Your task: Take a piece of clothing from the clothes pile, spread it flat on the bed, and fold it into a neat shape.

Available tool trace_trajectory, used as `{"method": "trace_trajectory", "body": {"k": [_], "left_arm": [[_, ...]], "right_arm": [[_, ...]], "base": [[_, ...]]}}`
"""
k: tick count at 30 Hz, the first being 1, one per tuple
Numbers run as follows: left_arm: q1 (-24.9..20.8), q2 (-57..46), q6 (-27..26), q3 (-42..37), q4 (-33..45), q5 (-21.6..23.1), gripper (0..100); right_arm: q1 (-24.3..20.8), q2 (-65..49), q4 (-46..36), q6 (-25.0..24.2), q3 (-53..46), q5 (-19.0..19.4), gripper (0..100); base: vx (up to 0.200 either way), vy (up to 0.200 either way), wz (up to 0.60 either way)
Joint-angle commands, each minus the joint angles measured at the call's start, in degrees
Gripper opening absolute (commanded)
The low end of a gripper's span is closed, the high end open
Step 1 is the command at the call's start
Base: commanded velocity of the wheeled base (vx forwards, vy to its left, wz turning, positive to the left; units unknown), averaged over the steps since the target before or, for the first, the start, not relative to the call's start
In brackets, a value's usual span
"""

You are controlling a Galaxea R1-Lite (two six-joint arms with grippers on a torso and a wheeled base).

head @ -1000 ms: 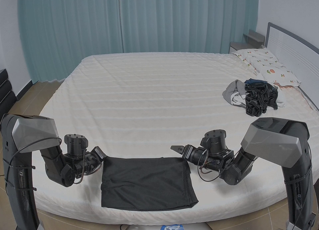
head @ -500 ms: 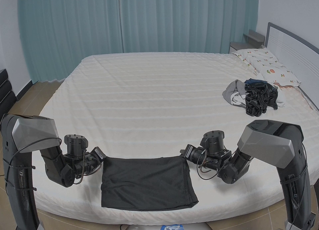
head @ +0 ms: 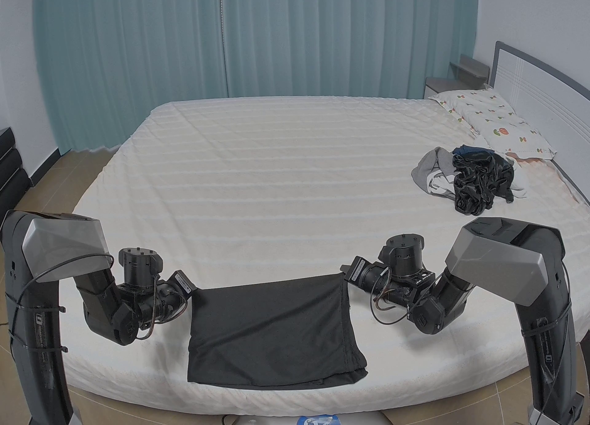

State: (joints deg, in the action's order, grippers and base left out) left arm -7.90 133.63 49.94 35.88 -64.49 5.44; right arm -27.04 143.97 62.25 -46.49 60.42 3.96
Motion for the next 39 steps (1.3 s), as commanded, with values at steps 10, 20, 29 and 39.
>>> {"method": "trace_trajectory", "body": {"k": [10, 20, 29, 39], "left_arm": [[-0.5, 0.2, -0.5, 0.1, -0.1, 0.1, 100], [1.0, -0.2, 0.4, -0.7, -0.1, 0.4, 100], [1.0, 0.1, 1.4, -0.6, -0.1, 0.1, 100], [1.0, 0.2, 1.4, -0.6, -0.1, 0.1, 100]], "right_arm": [[-1.0, -0.3, 1.9, 1.2, -2.3, 0.0, 100], [-3.2, -15.0, 2.1, 7.5, -25.7, 7.2, 100], [-7.1, -16.1, 8.5, 11.1, -36.8, 7.6, 100], [-11.7, -12.8, 9.1, 11.2, -36.8, 6.9, 100]], "base": [[0.0, 0.0, 0.0], [0.0, 0.0, 0.0], [0.0, 0.0, 0.0], [0.0, 0.0, 0.0]]}}
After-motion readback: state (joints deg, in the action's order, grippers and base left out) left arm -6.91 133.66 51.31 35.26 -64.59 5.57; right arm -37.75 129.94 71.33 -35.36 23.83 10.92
